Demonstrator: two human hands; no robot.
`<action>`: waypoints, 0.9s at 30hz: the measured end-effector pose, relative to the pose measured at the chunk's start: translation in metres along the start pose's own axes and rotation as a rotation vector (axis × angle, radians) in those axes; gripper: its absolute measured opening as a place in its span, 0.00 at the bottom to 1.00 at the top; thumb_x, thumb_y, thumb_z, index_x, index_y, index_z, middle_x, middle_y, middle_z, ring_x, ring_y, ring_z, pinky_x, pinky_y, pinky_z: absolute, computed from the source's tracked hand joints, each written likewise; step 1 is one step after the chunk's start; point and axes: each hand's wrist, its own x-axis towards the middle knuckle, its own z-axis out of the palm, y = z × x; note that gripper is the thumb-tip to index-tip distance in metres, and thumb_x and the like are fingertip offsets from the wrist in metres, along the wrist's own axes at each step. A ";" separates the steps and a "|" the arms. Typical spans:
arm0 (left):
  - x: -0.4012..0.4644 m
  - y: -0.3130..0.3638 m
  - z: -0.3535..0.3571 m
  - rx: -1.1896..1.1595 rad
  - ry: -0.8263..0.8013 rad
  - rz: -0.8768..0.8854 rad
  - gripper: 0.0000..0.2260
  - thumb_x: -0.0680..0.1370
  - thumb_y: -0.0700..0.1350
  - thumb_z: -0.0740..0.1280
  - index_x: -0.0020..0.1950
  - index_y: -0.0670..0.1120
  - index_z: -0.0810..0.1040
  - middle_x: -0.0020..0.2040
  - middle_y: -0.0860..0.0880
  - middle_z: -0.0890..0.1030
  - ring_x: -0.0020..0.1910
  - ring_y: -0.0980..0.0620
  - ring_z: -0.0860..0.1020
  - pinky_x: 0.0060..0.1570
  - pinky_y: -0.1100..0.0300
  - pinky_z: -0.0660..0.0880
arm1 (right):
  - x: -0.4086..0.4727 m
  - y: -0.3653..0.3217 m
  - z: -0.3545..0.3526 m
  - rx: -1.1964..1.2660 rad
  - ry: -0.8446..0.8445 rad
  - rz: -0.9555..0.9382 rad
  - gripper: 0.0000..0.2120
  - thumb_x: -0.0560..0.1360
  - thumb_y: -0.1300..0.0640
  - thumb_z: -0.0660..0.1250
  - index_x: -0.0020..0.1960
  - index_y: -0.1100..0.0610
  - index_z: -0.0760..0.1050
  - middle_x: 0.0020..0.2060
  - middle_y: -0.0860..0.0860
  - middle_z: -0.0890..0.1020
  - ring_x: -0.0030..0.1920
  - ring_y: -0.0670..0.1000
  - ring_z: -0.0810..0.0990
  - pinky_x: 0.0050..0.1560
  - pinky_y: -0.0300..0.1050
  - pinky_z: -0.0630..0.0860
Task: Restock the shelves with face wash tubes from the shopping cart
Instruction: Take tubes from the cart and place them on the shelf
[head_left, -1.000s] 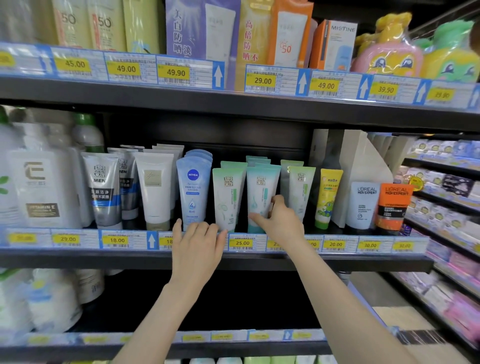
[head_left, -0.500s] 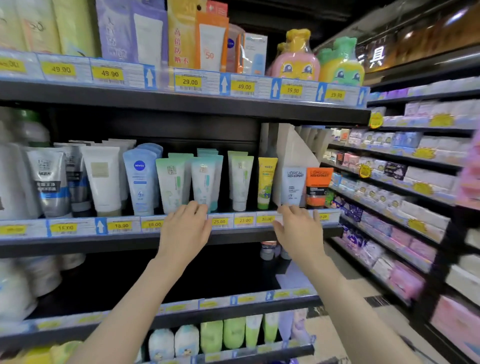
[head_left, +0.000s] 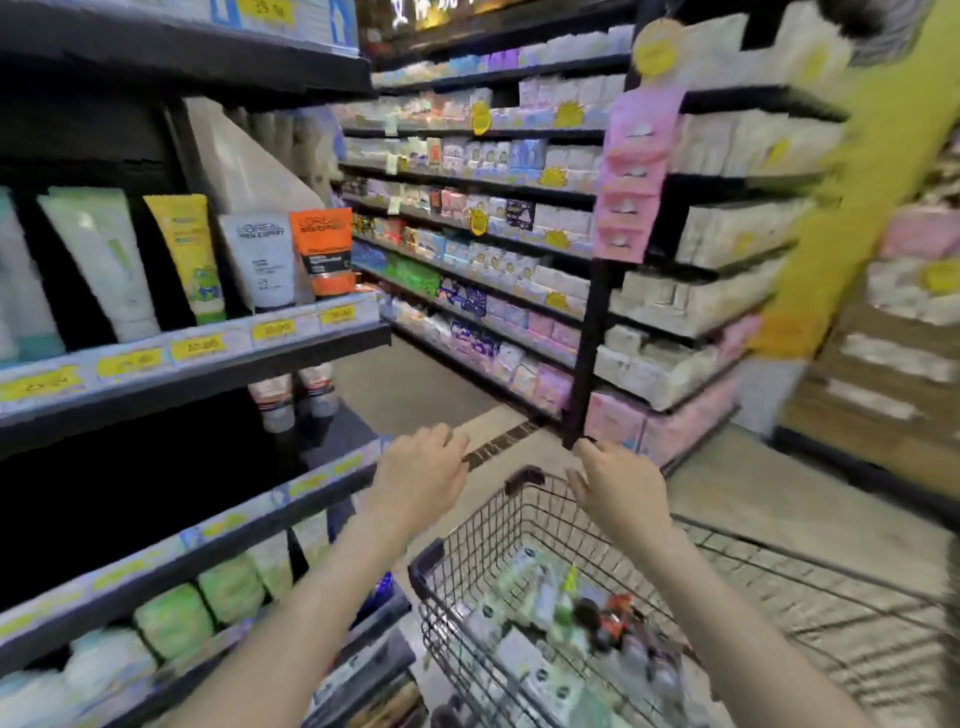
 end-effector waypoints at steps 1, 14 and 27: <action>0.005 0.013 0.009 -0.035 -0.021 0.037 0.13 0.68 0.50 0.57 0.38 0.45 0.79 0.32 0.48 0.78 0.28 0.46 0.78 0.22 0.61 0.72 | -0.005 0.013 0.004 -0.028 -0.029 0.033 0.15 0.79 0.50 0.56 0.63 0.55 0.69 0.56 0.52 0.78 0.57 0.56 0.77 0.50 0.45 0.71; 0.067 0.087 0.153 -0.226 -0.417 0.247 0.17 0.81 0.46 0.53 0.70 0.46 0.62 0.64 0.49 0.72 0.60 0.49 0.72 0.47 0.58 0.70 | -0.011 0.101 0.127 0.012 -0.319 0.425 0.14 0.79 0.51 0.56 0.62 0.55 0.69 0.54 0.51 0.79 0.51 0.54 0.79 0.45 0.45 0.75; 0.081 0.095 0.347 -0.304 -0.905 0.212 0.18 0.80 0.41 0.55 0.71 0.44 0.62 0.61 0.46 0.75 0.56 0.49 0.75 0.46 0.60 0.73 | 0.013 0.111 0.291 0.277 -0.597 0.827 0.14 0.78 0.50 0.57 0.61 0.56 0.67 0.55 0.55 0.80 0.55 0.56 0.79 0.50 0.48 0.76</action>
